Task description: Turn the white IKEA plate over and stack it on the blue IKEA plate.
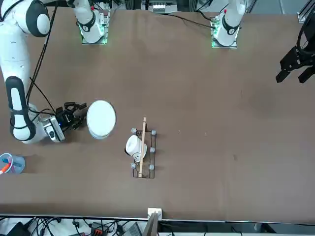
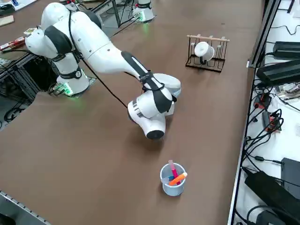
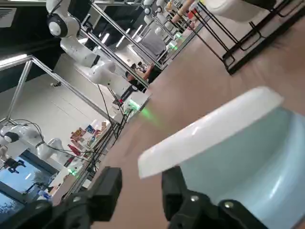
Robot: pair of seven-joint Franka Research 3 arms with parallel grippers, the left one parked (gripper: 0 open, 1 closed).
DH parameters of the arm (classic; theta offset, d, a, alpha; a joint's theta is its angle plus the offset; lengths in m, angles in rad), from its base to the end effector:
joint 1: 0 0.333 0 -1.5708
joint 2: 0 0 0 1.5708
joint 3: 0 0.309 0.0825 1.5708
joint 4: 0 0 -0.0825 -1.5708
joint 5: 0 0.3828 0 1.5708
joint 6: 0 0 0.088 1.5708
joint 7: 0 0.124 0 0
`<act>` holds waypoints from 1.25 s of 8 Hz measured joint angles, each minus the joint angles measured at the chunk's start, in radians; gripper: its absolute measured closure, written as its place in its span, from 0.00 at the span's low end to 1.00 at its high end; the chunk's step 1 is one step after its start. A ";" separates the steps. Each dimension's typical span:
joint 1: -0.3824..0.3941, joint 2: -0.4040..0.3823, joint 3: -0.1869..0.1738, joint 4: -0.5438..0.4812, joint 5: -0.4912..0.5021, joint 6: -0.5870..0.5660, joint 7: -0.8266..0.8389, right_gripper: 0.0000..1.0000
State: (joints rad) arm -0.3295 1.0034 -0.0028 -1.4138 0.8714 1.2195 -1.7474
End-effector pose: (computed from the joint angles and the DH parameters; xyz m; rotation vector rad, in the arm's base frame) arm 0.5812 -0.0816 0.1047 -1.4482 -0.9287 -0.2114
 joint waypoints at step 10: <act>-0.036 -0.047 -0.030 0.328 -0.440 0.122 0.203 0.00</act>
State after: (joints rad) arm -0.3654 0.9563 -0.0323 -1.0856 0.4311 1.3411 -1.5446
